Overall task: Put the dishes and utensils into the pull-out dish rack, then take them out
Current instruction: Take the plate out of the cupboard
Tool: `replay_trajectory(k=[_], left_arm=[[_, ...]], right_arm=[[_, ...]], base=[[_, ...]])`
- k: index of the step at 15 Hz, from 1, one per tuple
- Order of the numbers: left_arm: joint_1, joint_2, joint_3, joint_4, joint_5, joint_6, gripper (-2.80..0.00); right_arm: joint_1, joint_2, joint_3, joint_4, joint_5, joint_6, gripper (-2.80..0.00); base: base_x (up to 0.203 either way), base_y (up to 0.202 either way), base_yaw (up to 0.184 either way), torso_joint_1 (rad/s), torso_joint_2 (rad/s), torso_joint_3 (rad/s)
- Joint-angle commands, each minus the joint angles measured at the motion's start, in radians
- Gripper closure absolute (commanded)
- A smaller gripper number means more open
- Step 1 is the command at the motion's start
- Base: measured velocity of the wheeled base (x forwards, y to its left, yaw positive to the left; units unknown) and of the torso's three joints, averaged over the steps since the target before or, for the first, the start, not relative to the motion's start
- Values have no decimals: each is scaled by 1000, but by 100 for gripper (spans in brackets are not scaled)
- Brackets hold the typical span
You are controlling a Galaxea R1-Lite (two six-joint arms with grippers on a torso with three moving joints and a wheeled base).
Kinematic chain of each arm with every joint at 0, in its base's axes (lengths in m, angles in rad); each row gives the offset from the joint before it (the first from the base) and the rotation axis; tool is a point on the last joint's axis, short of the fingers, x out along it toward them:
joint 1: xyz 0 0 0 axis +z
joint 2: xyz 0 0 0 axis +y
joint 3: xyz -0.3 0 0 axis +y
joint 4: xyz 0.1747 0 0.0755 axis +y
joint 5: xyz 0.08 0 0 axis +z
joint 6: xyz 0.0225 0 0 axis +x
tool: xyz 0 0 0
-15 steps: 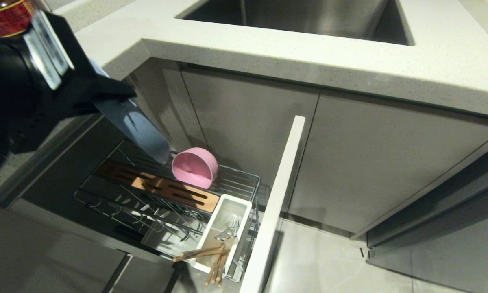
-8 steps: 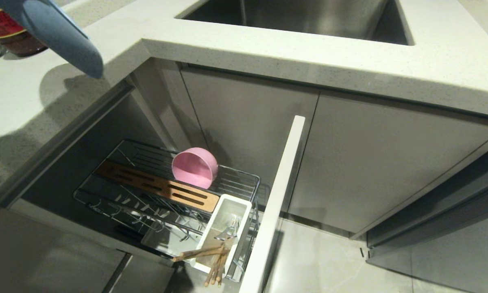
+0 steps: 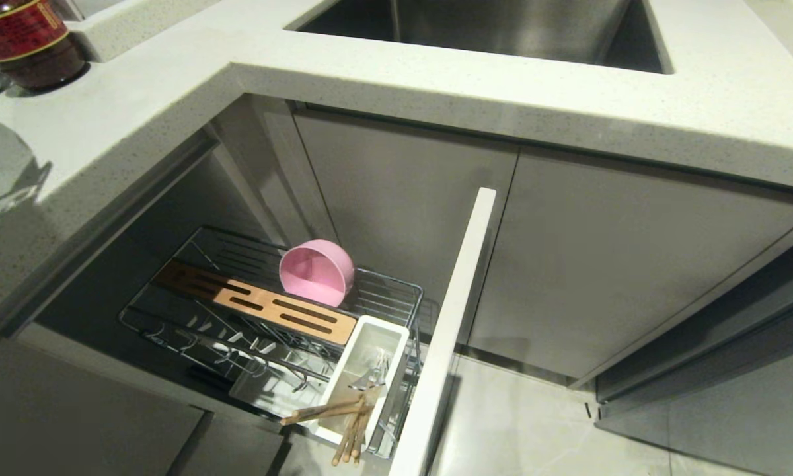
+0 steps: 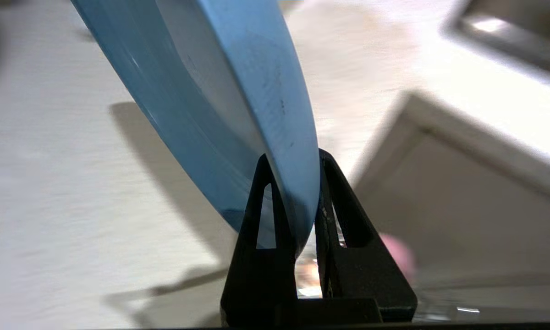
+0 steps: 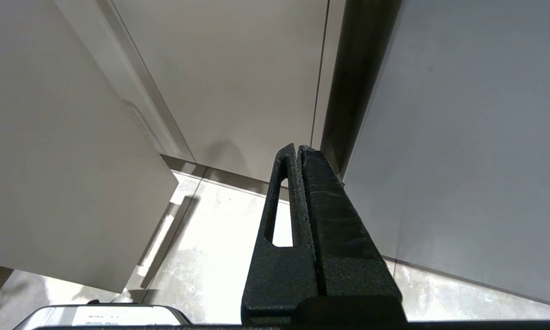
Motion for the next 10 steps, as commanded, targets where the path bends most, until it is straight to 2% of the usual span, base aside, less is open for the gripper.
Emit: replay_trajectory(k=[1, 4, 6, 8, 10], left_arm=[[139, -15, -15, 89, 4, 42, 0], [263, -41, -37, 244, 3, 140, 0], [341, -42, -39, 410, 5, 156, 0], [389, -34, -39, 609, 6, 159, 0], [437, -17, -39, 748, 8, 159, 0]], right_arm=[[0, -1, 26, -1, 0, 0, 0], [0, -1, 26, -1, 0, 0, 0], [0, -1, 26, 0, 0, 0, 0], [0, -1, 26, -1, 0, 0, 0], [0, -1, 26, -1, 0, 0, 0]], base=[[0, 0, 0, 0, 0, 0], [0, 0, 0, 0, 0, 0], [0, 0, 0, 0, 0, 0], [0, 0, 0, 0, 0, 0], [0, 0, 0, 0, 0, 0]])
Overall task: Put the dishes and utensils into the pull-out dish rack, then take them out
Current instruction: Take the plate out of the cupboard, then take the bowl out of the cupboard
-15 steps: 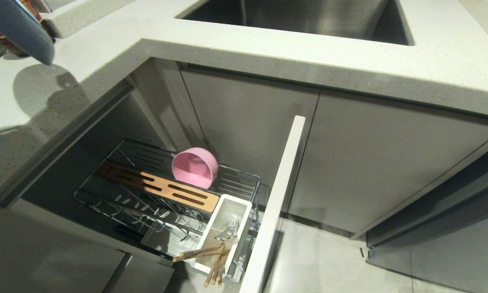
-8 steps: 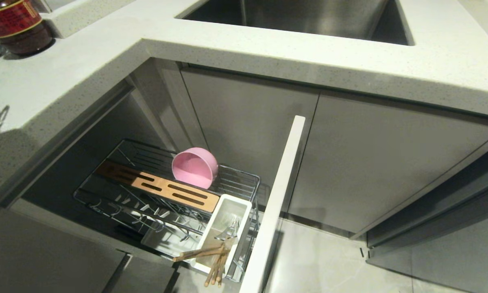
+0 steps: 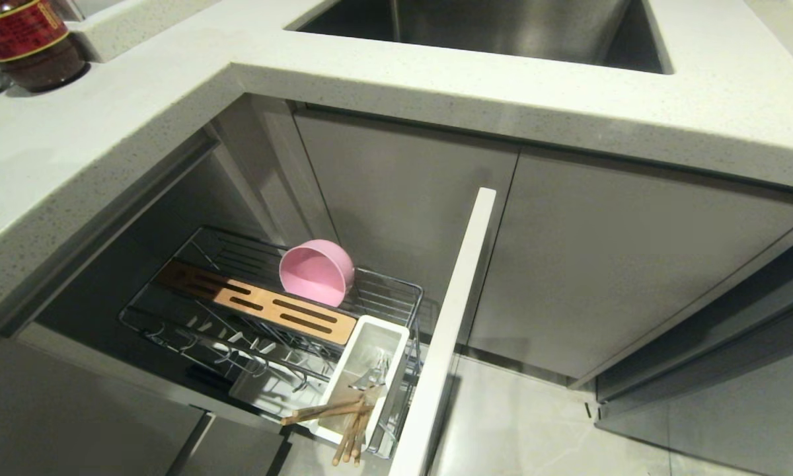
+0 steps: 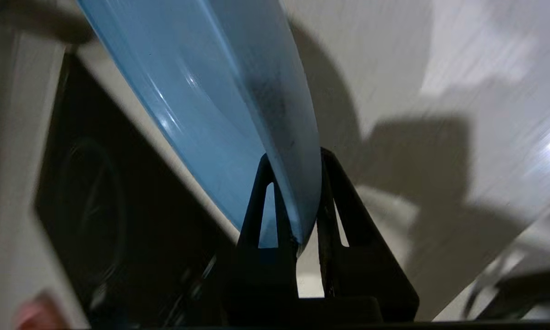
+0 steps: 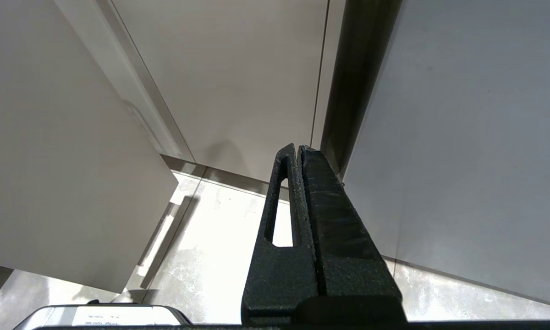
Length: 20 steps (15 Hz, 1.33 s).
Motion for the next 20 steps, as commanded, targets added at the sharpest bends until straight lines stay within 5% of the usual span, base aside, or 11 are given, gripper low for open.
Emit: replay_trajectory(k=[1, 15, 16, 20], left_arm=[[67, 28, 0, 146, 11, 1, 0], [120, 209, 12, 239, 27, 3, 0], [120, 209, 10, 239, 26, 3, -280], [120, 198, 4, 239, 25, -3, -280]], right_arm=[[0, -1, 26, -1, 0, 0, 0], [0, -1, 26, -1, 0, 0, 0], [0, -1, 26, -1, 0, 0, 0], [0, -1, 26, -1, 0, 0, 0]], base=[[0, 0, 0, 0, 0, 0], [0, 0, 0, 0, 0, 0], [0, 0, 0, 0, 0, 0], [0, 0, 0, 0, 0, 0]])
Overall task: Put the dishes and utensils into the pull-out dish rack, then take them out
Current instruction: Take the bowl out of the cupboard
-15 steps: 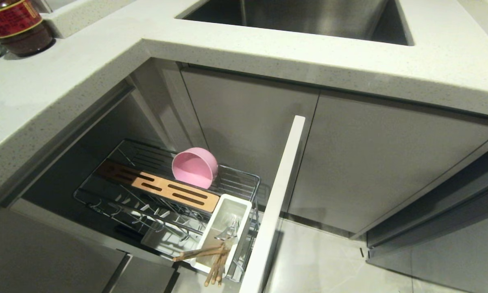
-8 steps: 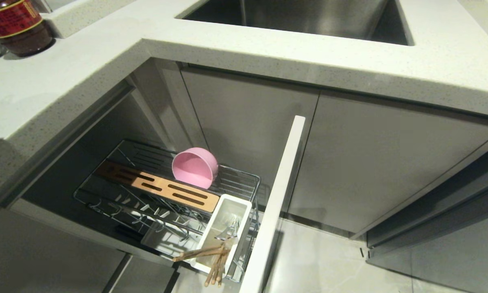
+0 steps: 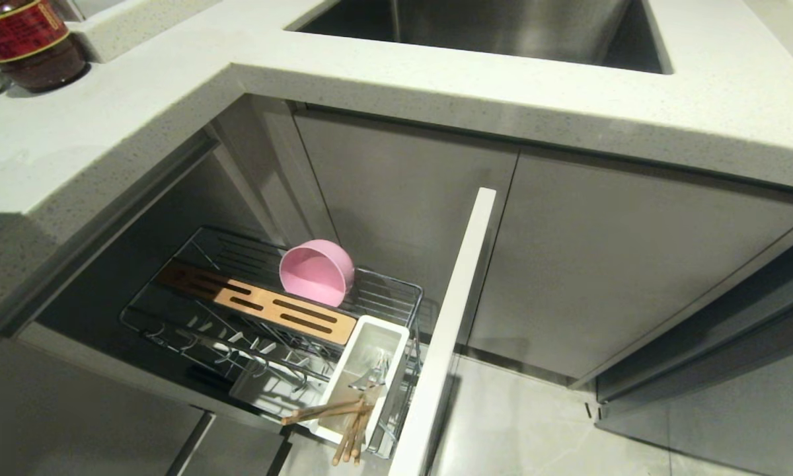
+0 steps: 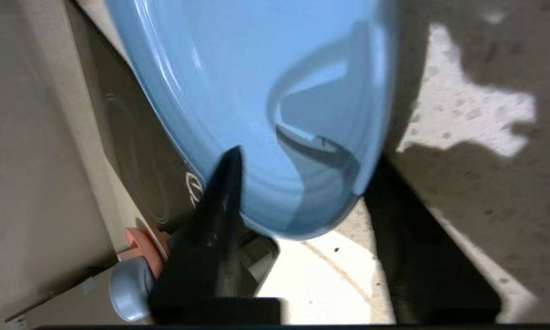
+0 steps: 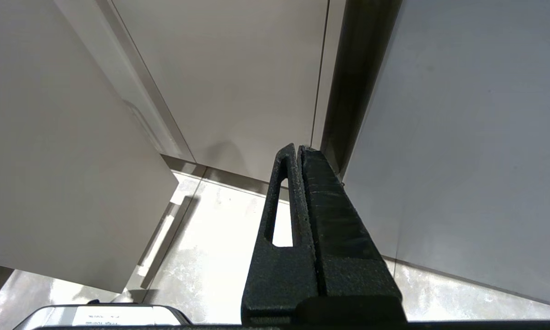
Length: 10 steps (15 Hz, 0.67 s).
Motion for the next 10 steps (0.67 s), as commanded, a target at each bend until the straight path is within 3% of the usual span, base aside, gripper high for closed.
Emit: replay_trajectory(k=[1, 5, 8, 10], left_arm=[[-1, -17, -3, 9, -1, -6, -280], [-52, -102, -2, -85, -41, -5, -280], [-99, -201, -1, -201, -195, -9, -280], [-106, -272, 5, -342, -357, -35, -280]], right_arm=[[0, -1, 26, -1, 0, 0, 0], [0, -1, 26, 0, 0, 0, 0], [0, -1, 26, -1, 0, 0, 0], [0, -1, 26, -1, 0, 0, 0]], base=[[0, 0, 0, 0, 0, 0], [0, 0, 0, 0, 0, 0], [0, 0, 0, 0, 0, 0], [0, 0, 0, 0, 0, 0]])
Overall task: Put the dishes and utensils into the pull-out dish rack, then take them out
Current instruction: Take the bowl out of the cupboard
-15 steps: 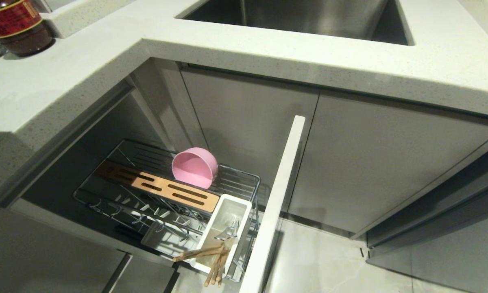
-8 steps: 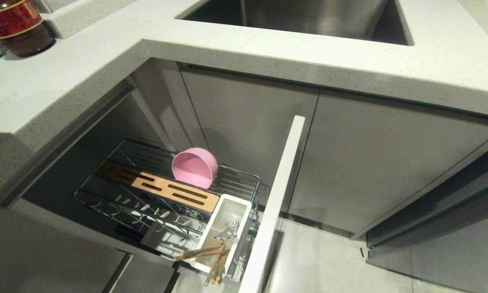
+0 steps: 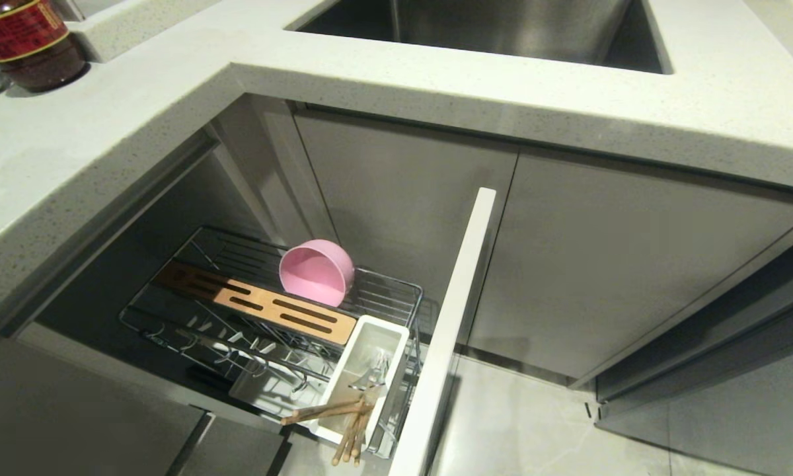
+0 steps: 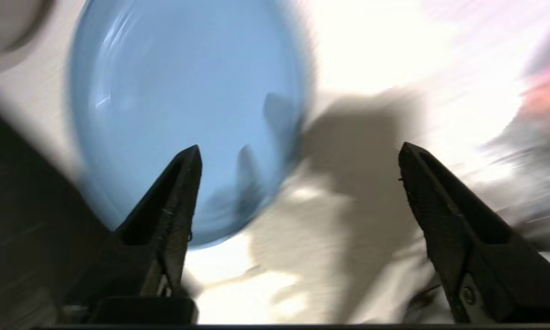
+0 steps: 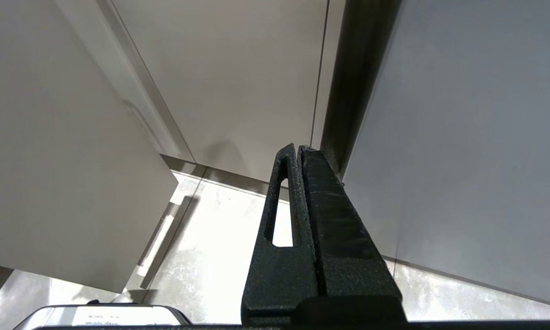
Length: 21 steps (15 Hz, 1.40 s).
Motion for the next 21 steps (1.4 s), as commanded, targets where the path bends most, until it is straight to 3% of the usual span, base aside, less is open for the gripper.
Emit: replay_trajectory(k=[1, 2, 5, 8, 10, 13, 15, 16, 21], left_arm=[[-9, -116, 14, -172, -168, -33, -280], [-9, -139, 26, -267, -239, -51, 0], [-10, -158, 85, -555, -414, -141, 0], [-67, -140, 178, -651, -503, -367, 0], [-153, -108, 266, -672, -518, -508, 0], [-272, -2, 330, -693, -503, -621, 0], [-289, 63, 372, -697, -494, -708, 0], [-291, 93, 396, -706, -493, -733, -280], [-289, 202, 522, -829, -492, -752, -280]], right_arm=[[0, -1, 26, -1, 0, 0, 0], [0, -1, 26, -1, 0, 0, 0], [0, -1, 26, -1, 0, 0, 0], [0, -1, 26, -1, 0, 0, 0], [0, -1, 26, -1, 0, 0, 0], [0, -1, 26, -1, 0, 0, 0], [0, -1, 26, -1, 0, 0, 0], [0, -1, 26, -1, 0, 0, 0], [0, -1, 26, -1, 0, 0, 0]], base=[[0, 0, 0, 0, 0, 0], [0, 0, 0, 0, 0, 0], [0, 0, 0, 0, 0, 0], [0, 0, 0, 0, 0, 0], [0, 0, 0, 0, 0, 0], [0, 0, 0, 0, 0, 0], [0, 0, 0, 0, 0, 0], [0, 0, 0, 0, 0, 0], [0, 0, 0, 0, 0, 0]])
